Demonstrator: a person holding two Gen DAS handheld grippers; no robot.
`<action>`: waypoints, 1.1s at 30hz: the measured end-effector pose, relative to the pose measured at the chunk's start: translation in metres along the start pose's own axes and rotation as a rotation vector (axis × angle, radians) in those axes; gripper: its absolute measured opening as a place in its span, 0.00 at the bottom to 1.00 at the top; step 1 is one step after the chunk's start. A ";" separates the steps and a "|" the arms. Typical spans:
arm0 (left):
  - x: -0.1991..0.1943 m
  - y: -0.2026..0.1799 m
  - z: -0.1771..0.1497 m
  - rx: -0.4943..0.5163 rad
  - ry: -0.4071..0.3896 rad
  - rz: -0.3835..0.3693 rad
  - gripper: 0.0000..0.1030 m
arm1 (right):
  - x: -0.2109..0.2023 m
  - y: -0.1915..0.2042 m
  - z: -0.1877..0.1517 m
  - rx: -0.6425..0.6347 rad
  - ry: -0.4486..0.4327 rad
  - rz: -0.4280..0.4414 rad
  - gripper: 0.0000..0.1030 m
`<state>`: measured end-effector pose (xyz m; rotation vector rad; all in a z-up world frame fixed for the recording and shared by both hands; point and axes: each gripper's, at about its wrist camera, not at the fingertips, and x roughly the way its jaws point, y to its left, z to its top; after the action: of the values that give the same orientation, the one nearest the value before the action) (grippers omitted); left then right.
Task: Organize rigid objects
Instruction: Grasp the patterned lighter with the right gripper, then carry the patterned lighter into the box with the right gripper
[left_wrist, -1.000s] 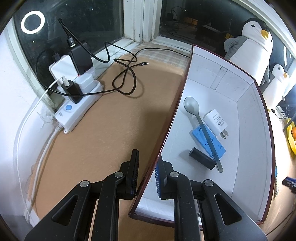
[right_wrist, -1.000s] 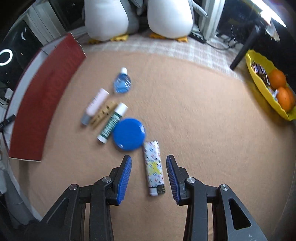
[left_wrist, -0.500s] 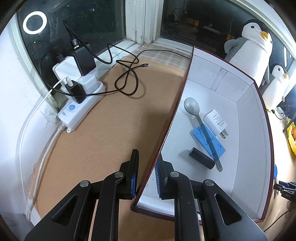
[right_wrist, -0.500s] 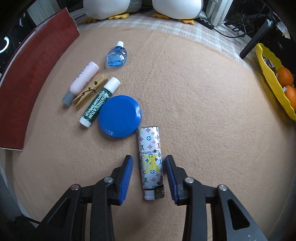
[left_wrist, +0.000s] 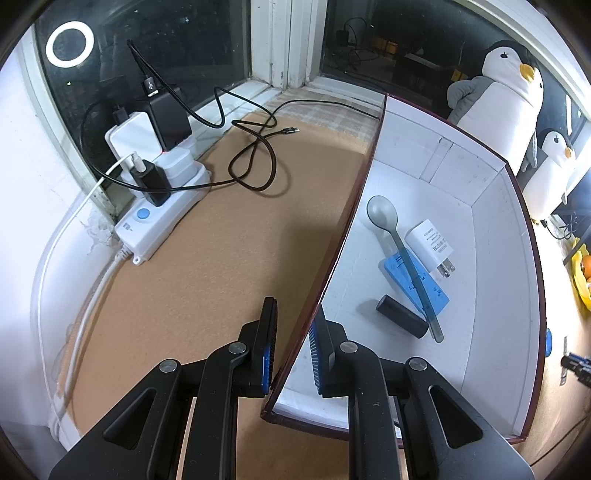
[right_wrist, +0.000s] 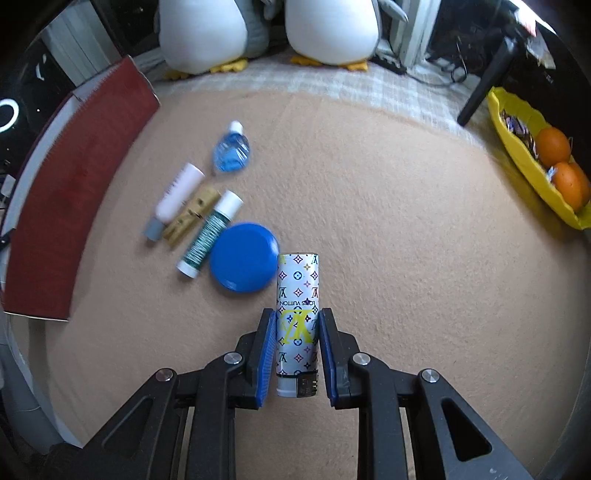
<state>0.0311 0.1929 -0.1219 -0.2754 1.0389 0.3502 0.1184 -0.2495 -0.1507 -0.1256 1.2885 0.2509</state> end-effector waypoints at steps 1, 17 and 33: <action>0.000 0.000 0.001 0.000 0.000 -0.002 0.16 | -0.007 0.006 0.003 -0.010 -0.013 0.008 0.20; 0.009 -0.002 0.009 0.003 -0.005 -0.035 0.14 | -0.080 0.205 0.065 -0.356 -0.146 0.212 0.20; 0.017 -0.001 0.012 -0.003 -0.012 -0.070 0.13 | -0.009 0.319 0.070 -0.560 0.002 0.256 0.20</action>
<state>0.0488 0.1995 -0.1310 -0.3112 1.0148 0.2893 0.1003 0.0742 -0.1081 -0.4381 1.2072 0.8297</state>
